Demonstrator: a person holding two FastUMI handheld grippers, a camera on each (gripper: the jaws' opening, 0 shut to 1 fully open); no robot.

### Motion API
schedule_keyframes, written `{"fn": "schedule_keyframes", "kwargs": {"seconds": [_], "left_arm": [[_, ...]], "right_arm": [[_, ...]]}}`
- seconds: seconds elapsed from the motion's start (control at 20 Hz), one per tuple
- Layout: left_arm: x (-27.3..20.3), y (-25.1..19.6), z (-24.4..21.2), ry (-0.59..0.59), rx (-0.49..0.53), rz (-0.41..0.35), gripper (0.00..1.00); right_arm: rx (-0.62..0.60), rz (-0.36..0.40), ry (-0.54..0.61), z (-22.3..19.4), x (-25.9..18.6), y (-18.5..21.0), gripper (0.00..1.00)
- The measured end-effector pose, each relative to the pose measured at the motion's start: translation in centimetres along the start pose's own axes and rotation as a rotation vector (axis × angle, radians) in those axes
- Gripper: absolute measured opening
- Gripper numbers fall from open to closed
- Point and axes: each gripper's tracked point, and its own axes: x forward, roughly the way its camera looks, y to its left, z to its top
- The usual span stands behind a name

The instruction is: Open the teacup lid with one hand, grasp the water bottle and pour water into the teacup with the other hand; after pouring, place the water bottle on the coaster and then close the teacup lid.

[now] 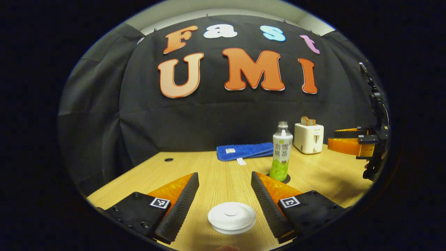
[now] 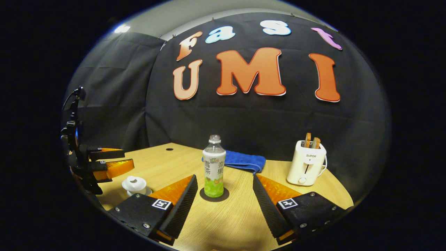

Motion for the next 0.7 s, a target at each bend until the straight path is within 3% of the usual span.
{"fn": "schedule_keyframes", "kwargs": {"seconds": [0.05,0.1,0.15,0.25,0.3,0.4,0.45,0.7], "left_arm": [[-0.3,0.0,1.6,-0.038,0.001,0.003,1.0],[-0.6,0.0,3.1,-0.07,-0.005,0.002,0.94],[-0.7,0.1,4.3,-0.097,-0.016,0.0,0.99],[-0.6,0.6,6.6,-0.145,-0.038,0.014,0.94],[-0.6,1.0,7.4,-0.162,-0.044,0.026,0.99],[-0.7,1.2,8.9,-0.187,-0.047,0.038,0.95],[-0.4,1.0,9.5,-0.192,-0.053,0.037,0.99],[0.2,0.2,11.2,-0.2,-0.106,0.012,0.99]], "right_arm": [[0.001,-0.02,-0.02,0.8,-0.5,-0.5,0.96],[0.002,-0.044,-0.039,1.7,-1.0,-1.0,0.96],[0.003,-0.068,-0.062,2.5,-1.4,-1.5,0.96],[0.008,-0.137,-0.107,4.1,-2.4,-2.9,0.96],[0.005,-0.157,-0.125,4.7,-3.0,-3.2,0.96],[-0.024,-0.184,-0.151,5.7,-4.0,-3.6,0.96],[-0.044,-0.199,-0.158,6.2,-4.3,-3.7,0.96],[-0.108,-0.242,-0.197,8.6,-5.6,-3.0,0.96]]}}
